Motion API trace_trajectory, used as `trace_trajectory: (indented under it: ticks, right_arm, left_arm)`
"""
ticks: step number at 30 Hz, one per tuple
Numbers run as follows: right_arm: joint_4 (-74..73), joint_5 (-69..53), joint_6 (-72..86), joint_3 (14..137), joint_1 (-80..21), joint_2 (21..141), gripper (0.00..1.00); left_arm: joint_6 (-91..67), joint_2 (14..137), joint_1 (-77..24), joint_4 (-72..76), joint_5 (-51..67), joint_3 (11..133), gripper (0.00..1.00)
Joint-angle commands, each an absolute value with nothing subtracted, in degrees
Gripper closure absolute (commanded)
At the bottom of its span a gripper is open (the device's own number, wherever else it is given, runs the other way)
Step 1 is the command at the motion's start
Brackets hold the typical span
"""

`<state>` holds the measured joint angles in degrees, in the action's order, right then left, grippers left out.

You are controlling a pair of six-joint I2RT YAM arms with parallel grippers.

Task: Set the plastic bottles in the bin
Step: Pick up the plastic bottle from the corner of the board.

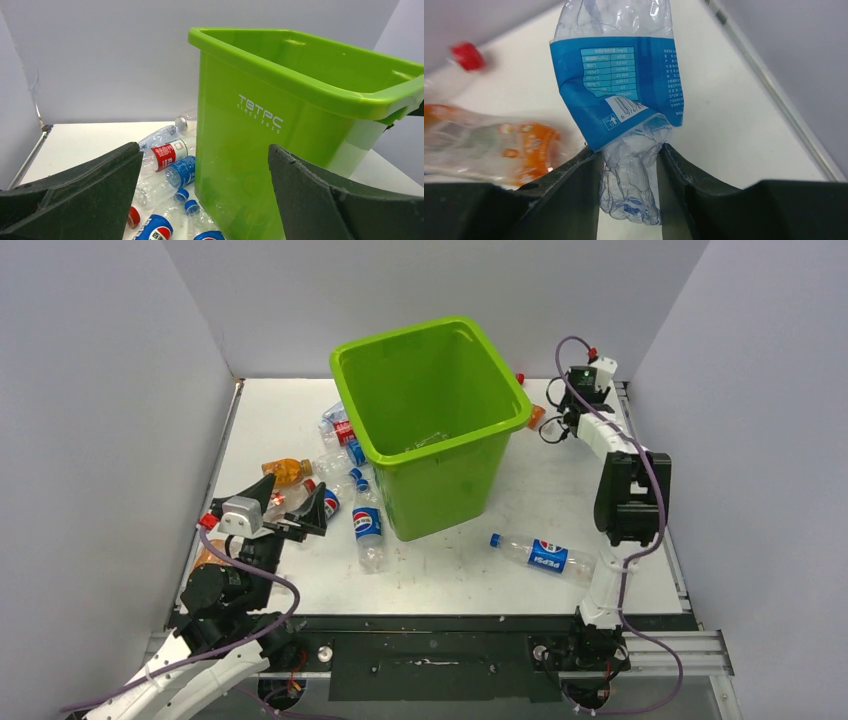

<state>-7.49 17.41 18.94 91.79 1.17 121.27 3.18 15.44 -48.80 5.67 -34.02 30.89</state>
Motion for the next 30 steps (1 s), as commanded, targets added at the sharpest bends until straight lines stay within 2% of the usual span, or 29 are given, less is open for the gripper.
trace_trajectory:
  ticks: [1,5,15,18,24,27,30]
  right_arm:
    - [-5.96,26.72,23.30,90.92,-3.54,105.93,0.95]
    - [-5.53,31.21,30.13,86.18,-6.78,94.26,0.95]
    - [-0.47,23.39,34.75,76.95,-10.53,69.83,0.95]
    - [1.75,13.05,36.23,72.93,-10.65,62.58,0.95]
    - [11.03,-10.98,41.34,53.38,-11.11,40.22,0.95]
    - [11.86,-22.05,40.87,52.07,-11.15,33.10,0.95]
    - [10.33,-31.63,38.94,53.74,-11.47,29.63,0.95]
  left_arm:
    - [2.98,14.15,-48.25,7.55,-35.21,32.12,0.04]
    - [3.17,15.39,-48.27,7.70,-35.27,31.99,0.04]
    - [3.01,15.87,-48.12,7.29,-35.59,32.08,0.04]
    - [3.92,15.58,-48.25,7.21,-36.35,32.09,0.04]
    - [1.57,11.89,-48.36,8.64,-36.93,33.77,0.04]
    - [-3.29,10.96,-48.27,11.58,-30.93,37.32,0.04]
    - [-11.88,15.74,-48.38,10.12,-29.62,44.22,0.04]
